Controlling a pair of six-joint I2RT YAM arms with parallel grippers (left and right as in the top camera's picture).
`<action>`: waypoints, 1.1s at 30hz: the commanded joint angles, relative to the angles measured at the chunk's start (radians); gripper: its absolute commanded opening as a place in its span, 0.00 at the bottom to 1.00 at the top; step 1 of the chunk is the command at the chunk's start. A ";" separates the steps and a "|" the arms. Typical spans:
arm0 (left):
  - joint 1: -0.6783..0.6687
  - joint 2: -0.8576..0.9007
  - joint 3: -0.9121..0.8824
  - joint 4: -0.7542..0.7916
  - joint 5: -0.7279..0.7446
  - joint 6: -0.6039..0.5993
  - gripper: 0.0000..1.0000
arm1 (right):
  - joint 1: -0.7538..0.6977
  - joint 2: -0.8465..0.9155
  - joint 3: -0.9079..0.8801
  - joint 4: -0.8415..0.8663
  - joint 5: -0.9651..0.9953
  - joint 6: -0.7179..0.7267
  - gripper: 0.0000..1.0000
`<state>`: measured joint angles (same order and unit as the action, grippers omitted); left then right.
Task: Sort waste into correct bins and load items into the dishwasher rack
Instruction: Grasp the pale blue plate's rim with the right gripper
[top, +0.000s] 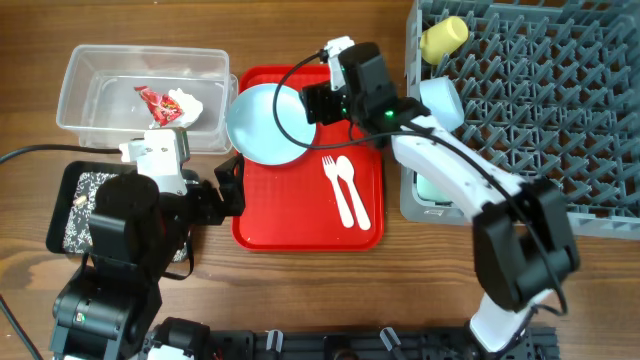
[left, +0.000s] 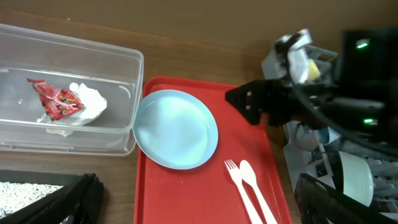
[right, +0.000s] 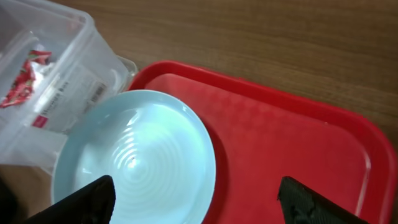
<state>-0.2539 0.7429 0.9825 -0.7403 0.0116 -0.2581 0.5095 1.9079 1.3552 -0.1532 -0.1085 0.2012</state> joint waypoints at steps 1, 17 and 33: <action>0.005 -0.003 -0.003 0.002 -0.010 -0.012 1.00 | -0.003 0.097 0.014 0.019 -0.020 0.047 0.83; 0.005 -0.003 -0.003 0.002 -0.010 -0.012 1.00 | 0.025 0.190 0.013 0.093 -0.024 0.064 0.70; 0.005 -0.003 -0.003 0.002 -0.010 -0.011 1.00 | 0.043 0.258 0.013 0.124 0.010 0.095 0.60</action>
<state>-0.2539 0.7429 0.9825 -0.7406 0.0116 -0.2577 0.5522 2.1403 1.3563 -0.0360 -0.1085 0.2840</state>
